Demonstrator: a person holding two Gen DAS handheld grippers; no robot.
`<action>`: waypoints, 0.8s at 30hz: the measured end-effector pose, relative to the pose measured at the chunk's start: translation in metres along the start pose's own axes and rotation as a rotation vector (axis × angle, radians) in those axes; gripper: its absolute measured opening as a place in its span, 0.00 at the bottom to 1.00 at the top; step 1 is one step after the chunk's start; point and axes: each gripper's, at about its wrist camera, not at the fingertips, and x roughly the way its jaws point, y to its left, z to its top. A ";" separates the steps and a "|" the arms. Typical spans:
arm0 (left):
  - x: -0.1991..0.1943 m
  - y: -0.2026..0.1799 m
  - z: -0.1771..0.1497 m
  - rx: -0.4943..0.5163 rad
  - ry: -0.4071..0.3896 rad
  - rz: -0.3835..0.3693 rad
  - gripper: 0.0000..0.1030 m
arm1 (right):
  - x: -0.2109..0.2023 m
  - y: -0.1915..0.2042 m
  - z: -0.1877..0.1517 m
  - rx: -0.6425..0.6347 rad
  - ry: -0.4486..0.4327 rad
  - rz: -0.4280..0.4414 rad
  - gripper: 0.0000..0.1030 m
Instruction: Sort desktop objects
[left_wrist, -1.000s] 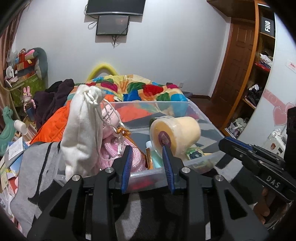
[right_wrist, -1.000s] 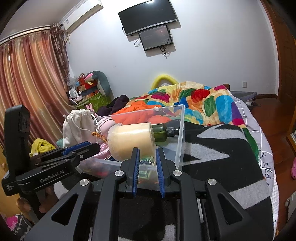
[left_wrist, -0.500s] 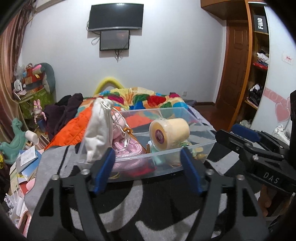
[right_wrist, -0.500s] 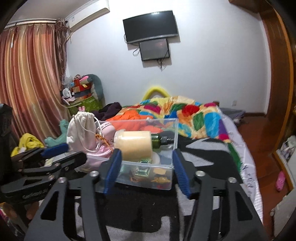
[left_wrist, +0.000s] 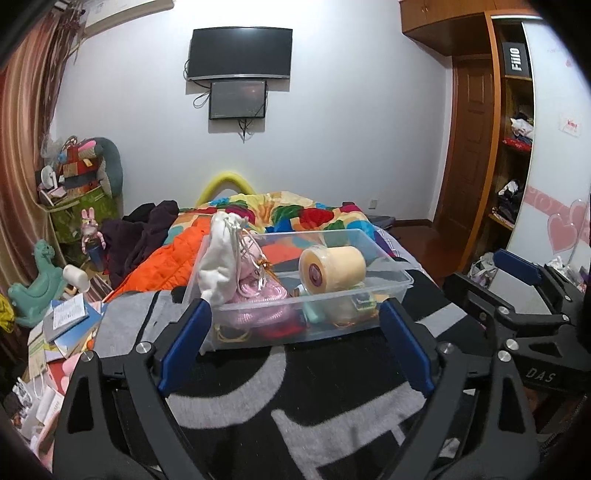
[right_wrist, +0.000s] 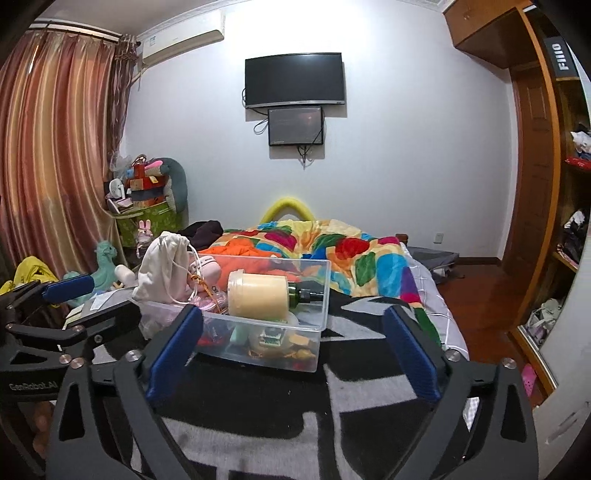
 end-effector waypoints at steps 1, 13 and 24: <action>-0.002 0.001 -0.002 -0.008 0.000 0.003 0.90 | -0.004 0.000 -0.001 -0.001 -0.003 -0.006 0.99; -0.015 0.003 -0.025 -0.091 -0.012 0.064 0.90 | -0.037 -0.009 -0.017 0.000 -0.016 -0.047 0.99; -0.028 -0.010 -0.042 -0.053 -0.039 0.074 0.91 | -0.037 -0.017 -0.021 0.062 0.004 0.005 0.99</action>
